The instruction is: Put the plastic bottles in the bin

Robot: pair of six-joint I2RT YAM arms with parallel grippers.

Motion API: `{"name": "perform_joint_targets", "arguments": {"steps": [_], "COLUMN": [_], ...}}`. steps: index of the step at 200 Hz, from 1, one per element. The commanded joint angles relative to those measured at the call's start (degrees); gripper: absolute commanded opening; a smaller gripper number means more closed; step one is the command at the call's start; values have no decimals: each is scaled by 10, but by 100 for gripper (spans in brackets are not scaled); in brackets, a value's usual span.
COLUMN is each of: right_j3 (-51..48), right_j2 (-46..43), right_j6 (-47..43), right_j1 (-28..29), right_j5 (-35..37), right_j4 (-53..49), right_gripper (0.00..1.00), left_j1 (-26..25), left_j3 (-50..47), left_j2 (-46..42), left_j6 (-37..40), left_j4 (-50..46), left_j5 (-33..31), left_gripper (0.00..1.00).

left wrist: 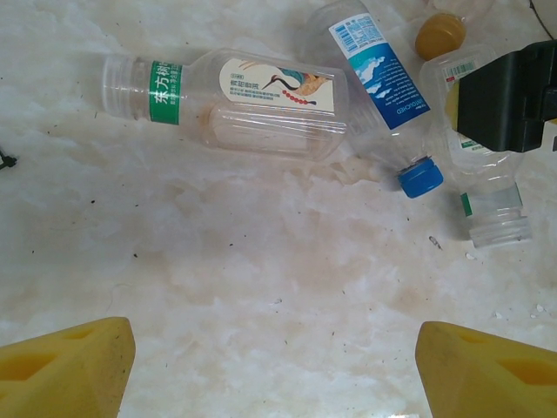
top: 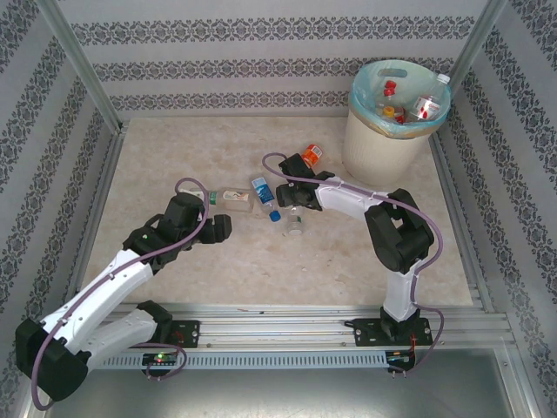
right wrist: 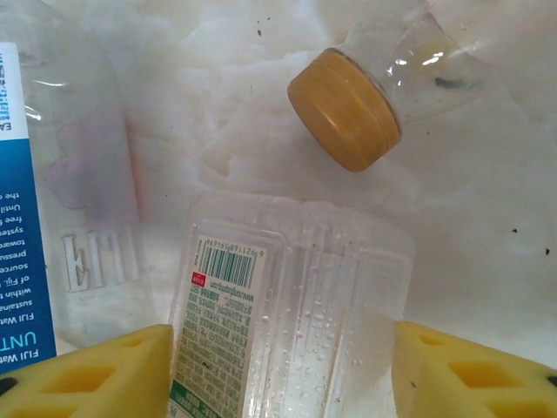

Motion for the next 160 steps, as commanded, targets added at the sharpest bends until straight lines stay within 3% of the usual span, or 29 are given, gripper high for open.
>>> {"name": "perform_joint_targets", "arguments": {"steps": [1, 51, 90, 95, 98, 106, 140, 160], "right_j3": [-1, -5, -14, -13, -13, -13, -20, -21], "right_j2": [-5, 2, 4, 6, 6, 7, 2, -5], "right_j6": [11, 31, 45, 48, 48, 50, 51, 49], "right_j1": [-10, -31, -40, -42, -43, -44, -46, -46], "right_j5": [-31, -75, -104, -110, -115, -122, -131, -144], "right_j4": [-26, -24, -17, -18, -17, -16, -6, 1], "right_gripper": [73, 74, 76, 80, 95, 98, 92, 74], "left_j1": [-6, -5, -5, -5, -6, -6, -6, -5], "left_j3": [26, 26, 25, 24, 24, 23, 21, 21], "left_j2": [5, 30, 33, 33, 33, 34, 36, 36], "left_j6": [13, 5, 5, 5, 5, 5, 4, 4], "left_j4": [21, 56, 57, 57, 57, 58, 59, 61], "left_j5": [7, 48, 46, 45, 45, 45, 46, 46], "left_gripper": [85, 85, 85, 85, 85, 85, 85, 85]}}
